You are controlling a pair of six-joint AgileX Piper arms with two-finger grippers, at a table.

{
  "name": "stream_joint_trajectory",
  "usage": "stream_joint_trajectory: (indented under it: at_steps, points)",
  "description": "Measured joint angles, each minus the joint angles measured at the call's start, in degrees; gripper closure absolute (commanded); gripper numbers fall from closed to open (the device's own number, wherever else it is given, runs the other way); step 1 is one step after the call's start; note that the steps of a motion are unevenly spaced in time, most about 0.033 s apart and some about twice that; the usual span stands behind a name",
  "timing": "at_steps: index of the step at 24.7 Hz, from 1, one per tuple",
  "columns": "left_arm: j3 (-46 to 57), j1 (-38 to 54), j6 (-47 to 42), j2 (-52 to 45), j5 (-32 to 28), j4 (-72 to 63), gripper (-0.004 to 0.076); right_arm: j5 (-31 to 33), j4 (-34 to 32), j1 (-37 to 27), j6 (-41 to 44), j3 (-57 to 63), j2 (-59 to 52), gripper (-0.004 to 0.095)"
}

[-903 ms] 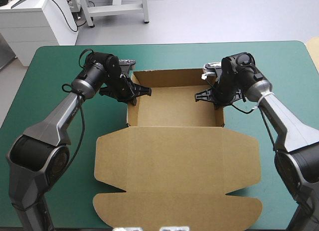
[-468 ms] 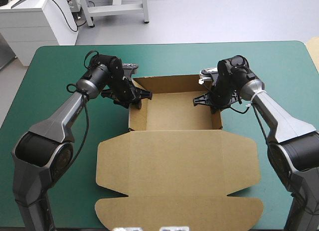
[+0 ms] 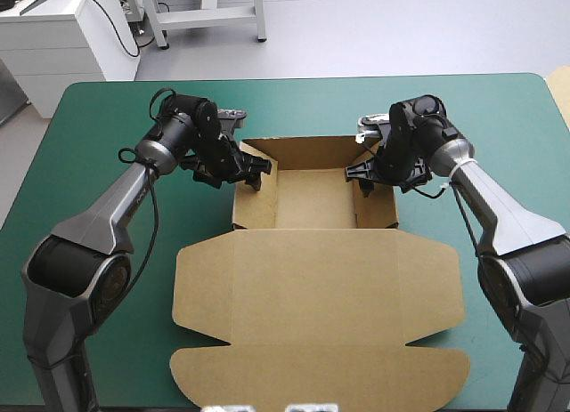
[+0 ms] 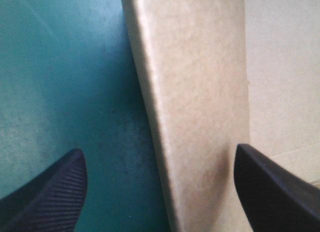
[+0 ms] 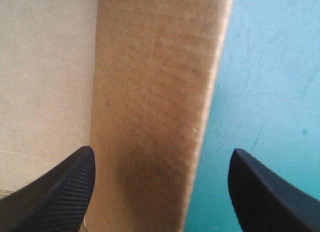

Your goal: Fold the box

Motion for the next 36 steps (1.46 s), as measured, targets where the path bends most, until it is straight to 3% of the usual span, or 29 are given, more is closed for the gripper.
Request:
stream_joint_trajectory:
  at_steps: [3,7,13,19,26,36]
  points:
    - [-0.9,0.0,0.0,-0.6,0.0,0.0,0.0361,0.4,-0.2,0.0,0.1,-1.8,-1.1,0.0211]
    - [-0.9,0.0,0.5,-3.2,0.2,0.7,0.0716,1.1,-0.6,0.0,0.3,-2.1,-4.6,0.0210]
    - [0.2,0.0,3.5,-11.8,0.3,-0.6,0.0731,1.5,-0.3,0.0,1.6,-2.0,-10.4,0.0210]
    - [8.5,0.0,5.0,-26.9,0.7,1.5,0.0731,1.7,-0.5,-0.1,2.0,-2.0,-11.1,0.0210]
    - [27.6,0.0,5.4,-51.7,0.9,2.6,0.0731,1.7,-0.6,-0.1,1.6,-2.0,-3.2,0.0210]
    - [50.6,0.0,5.4,-69.4,-2.8,5.0,0.0731,1.3,-0.6,-0.1,1.1,-2.0,0.8,0.0240]
